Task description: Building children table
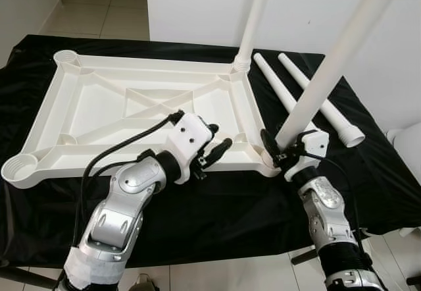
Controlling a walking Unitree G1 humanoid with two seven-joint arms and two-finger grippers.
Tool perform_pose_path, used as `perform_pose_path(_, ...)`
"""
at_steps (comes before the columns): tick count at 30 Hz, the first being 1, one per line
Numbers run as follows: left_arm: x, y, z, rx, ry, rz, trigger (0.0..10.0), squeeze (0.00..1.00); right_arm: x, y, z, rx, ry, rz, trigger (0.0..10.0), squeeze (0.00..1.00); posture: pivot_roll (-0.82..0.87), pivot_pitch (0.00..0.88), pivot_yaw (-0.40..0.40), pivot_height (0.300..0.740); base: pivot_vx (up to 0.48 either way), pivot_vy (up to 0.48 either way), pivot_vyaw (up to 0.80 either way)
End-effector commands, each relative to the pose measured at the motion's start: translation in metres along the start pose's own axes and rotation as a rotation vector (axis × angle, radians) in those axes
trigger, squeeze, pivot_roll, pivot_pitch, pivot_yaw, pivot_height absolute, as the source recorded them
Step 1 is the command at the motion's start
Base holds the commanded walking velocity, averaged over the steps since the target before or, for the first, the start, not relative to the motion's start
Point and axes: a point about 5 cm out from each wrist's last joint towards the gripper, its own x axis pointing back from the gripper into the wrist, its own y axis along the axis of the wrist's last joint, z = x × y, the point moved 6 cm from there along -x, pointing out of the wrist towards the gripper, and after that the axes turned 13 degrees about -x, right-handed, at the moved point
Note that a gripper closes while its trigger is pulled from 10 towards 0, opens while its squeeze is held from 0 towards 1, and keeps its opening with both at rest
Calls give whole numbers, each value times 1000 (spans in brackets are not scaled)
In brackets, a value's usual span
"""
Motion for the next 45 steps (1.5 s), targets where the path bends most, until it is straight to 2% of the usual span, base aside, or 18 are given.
perform_pose_path(1,1,1,5,3,55,9,10000,0,19,-36,-9,-84,-56,116,10000,0,106,94,-61,740,0,0,0)
perform_pose_path(2,1,1,5,4,54,8,10000,0,23,-35,-9,-53,-68,100,10000,0,105,97,-59,740,0,0,0)
perform_pose_path(7,1,1,5,3,53,10,10000,0,27,-38,-10,-25,-73,97,10000,0,107,98,-56,740,0,0,0)
perform_pose_path(14,1,0,5,4,53,11,10000,0,27,-43,-9,-34,-77,124,10000,0,108,96,-55,740,0,0,0)
perform_pose_path(18,1,0,6,2,54,13,10000,0,19,-48,-15,0,-125,193,10000,0,111,95,-55,740,0,0,0)
perform_pose_path(22,1,0,6,1,53,14,10000,0,16,-48,-17,2,-145,196,10000,0,111,94,-57,740,0,0,0)
perform_pose_path(25,1,-1,6,1,54,15,10000,0,6,-45,-19,33,-216,197,10000,0,112,92,-63,740,0,0,0)
perform_pose_path(26,1,-1,6,1,56,14,10000,0,-1,-41,-13,35,-240,169,10000,0,114,89,-65,740,0,0,0)
perform_pose_path(30,1,0,6,1,58,12,10000,0,-7,-39,-5,15,-282,129,10000,0,117,84,-69,740,0,0,0)
perform_pose_path(37,-1,1,6,0,57,8,10000,0,-11,-41,2,11,-412,70,10000,0,117,75,-69,740,0,0,0)
perform_pose_path(41,-1,1,4,-1,49,6,10000,0,-16,-43,10,14,-424,59,10000,0,119,71,-71,740,0,0,0)
perform_pose_path(45,-1,2,5,-4,51,6,10000,0,-24,-41,23,14,-374,45,10000,0,124,66,-77,740,0,0,0)
